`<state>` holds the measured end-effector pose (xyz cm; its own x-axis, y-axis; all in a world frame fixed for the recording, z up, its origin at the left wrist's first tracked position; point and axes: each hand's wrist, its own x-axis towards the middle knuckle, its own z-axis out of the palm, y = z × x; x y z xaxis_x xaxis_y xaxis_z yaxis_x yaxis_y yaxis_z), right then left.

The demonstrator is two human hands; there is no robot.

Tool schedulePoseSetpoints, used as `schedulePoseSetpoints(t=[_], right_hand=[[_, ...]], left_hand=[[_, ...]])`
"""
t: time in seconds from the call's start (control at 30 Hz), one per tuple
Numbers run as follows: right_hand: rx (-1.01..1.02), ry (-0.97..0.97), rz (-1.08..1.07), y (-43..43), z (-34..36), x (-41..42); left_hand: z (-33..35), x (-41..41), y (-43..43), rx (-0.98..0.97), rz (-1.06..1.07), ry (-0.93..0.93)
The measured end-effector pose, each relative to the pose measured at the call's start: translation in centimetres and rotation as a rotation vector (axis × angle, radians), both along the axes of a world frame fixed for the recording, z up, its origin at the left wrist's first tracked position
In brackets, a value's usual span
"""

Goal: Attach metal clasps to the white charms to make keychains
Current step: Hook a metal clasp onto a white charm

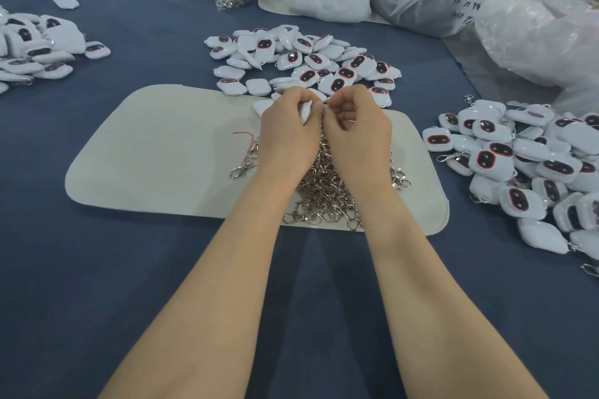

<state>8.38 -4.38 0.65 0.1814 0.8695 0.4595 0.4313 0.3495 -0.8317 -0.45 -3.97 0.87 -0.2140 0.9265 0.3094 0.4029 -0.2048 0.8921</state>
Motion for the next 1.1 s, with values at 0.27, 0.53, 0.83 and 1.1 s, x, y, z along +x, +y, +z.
schedulePoseSetpoints(t=[0.27,0.53,0.83,1.1], right_hand=[[0.004,0.003,-0.011,0.0,-0.2,0.1],[-0.053,0.001,0.011,0.2,0.0,0.4],[-0.053,0.066,0.009,0.4,0.1,1.2],[-0.060,0.008,0.071,0.5,0.1,1.1]], left_hand=[[-0.2,0.0,0.1,0.005,0.007,0.019],[-0.3,0.1,0.0,0.034,-0.007,0.048],[-0.4,0.2,0.2,0.042,-0.072,0.016],[-0.5,-0.2,0.3,0.039,-0.022,0.054]])
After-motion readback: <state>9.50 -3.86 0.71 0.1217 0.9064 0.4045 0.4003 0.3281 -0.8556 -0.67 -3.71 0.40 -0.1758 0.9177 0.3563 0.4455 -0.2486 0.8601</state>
